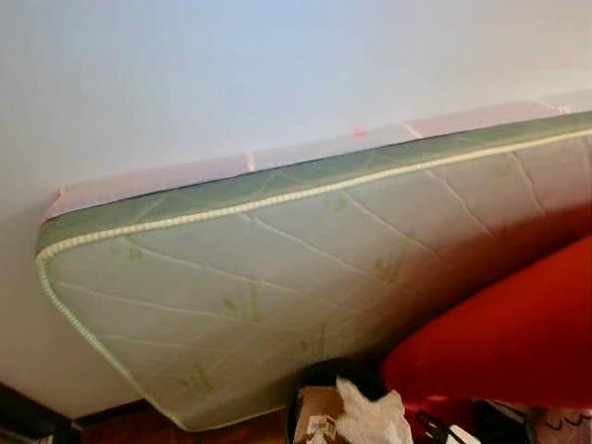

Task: Clean up the room

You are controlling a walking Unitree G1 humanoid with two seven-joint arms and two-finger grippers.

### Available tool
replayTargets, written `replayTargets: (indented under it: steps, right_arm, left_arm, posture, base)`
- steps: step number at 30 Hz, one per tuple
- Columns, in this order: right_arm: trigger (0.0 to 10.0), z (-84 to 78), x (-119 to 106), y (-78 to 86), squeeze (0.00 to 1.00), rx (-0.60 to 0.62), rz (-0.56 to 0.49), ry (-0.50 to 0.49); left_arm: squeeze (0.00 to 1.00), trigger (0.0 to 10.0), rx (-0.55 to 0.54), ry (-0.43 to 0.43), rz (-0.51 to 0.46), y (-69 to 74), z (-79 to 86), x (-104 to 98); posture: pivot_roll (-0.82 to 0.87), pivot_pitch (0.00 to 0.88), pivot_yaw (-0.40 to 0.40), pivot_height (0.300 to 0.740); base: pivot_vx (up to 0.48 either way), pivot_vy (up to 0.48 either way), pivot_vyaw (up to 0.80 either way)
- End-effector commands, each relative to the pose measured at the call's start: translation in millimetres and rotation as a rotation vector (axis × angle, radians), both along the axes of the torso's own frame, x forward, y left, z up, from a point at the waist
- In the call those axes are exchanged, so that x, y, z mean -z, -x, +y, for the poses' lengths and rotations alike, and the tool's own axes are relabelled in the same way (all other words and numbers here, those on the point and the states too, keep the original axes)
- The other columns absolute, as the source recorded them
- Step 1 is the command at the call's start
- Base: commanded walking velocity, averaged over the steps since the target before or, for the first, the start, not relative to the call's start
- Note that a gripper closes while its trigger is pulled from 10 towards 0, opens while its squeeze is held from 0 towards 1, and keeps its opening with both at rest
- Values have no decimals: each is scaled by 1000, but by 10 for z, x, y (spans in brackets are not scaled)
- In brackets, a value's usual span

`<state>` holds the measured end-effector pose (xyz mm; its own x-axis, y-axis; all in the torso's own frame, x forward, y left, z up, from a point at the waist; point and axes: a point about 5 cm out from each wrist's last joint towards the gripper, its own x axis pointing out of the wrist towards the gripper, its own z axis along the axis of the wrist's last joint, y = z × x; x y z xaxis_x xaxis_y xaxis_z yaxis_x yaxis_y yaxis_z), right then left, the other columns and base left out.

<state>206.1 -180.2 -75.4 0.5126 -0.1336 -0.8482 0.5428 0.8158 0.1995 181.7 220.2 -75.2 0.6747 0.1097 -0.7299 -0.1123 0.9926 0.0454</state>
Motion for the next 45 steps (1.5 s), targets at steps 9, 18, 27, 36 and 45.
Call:
replayTargets:
  steps: [9,18,27,36,45]
  right_arm:
    - [10000,266,-543,-720,0,28,-548,-326]
    - [10000,68,-83,-156,0,-37,-34,20]
    - [10000,75,-190,-298,0,29,-250,-123]
    - [10000,319,-554,-755,0,-102,-488,-221]
    - [10000,100,-72,-133,0,-255,-79,73]
  left_arm:
    - [0,10000,-6,-4,45,119,17,57]
    - [0,10000,-7,-1,41,110,2,56]
    - [0,10000,-1,-4,41,106,10,52]
    - [0,10000,-3,-6,38,104,14,50]
    - [0,10000,-2,-6,30,90,8,43]
  posture:
    - [65,172,-11,740]
    - [68,168,-16,740]
    - [65,172,-9,740]
    - [70,169,-12,740]
    - [64,173,-14,740]
  base:
    - [0,0,0]
    - [0,0,0]
    - [0,0,0]
    - [0,0,0]
    - [0,0,0]
